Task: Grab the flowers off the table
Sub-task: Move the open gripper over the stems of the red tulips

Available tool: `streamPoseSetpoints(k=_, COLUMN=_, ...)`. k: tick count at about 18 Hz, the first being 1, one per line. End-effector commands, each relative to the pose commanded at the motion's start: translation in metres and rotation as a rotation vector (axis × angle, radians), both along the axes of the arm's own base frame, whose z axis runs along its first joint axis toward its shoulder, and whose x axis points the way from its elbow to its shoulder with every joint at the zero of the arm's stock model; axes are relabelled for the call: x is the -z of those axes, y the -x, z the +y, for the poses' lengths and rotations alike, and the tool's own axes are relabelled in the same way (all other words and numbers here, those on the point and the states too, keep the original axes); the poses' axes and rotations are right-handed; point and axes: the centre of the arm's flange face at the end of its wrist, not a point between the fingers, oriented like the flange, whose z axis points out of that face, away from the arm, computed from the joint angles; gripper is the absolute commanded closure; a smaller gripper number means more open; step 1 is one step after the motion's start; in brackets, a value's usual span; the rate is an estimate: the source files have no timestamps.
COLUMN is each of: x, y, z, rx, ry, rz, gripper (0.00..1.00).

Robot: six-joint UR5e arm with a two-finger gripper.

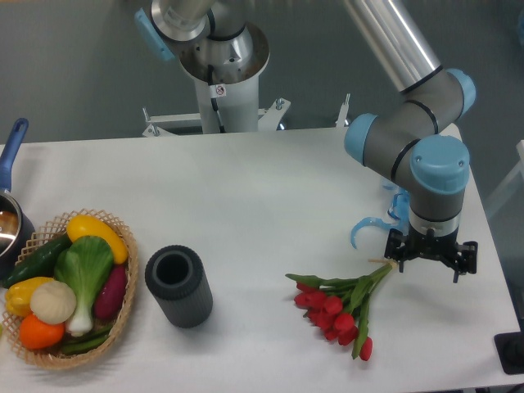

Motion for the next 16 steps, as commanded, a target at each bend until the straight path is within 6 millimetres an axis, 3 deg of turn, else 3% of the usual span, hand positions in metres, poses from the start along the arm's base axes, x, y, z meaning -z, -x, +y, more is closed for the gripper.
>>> streamPoseSetpoints(k=6, x=0.004, y=-0.003, z=0.003, rx=0.004, ry=0.004, rz=-0.006, gripper=0.00)
streamPoseSetpoints(k=9, x=0.012, y=-0.013, z=0.008, rx=0.005, ry=0.012, rz=-0.023, gripper=0.00)
streamPoseSetpoints(k=12, x=0.026, y=-0.034, z=-0.002, rx=0.013, ry=0.028, rz=-0.065, gripper=0.00)
streamPoseSetpoints(k=16, x=0.034, y=-0.041, z=0.000, rx=0.039, ry=0.037, rz=-0.080, gripper=0.00)
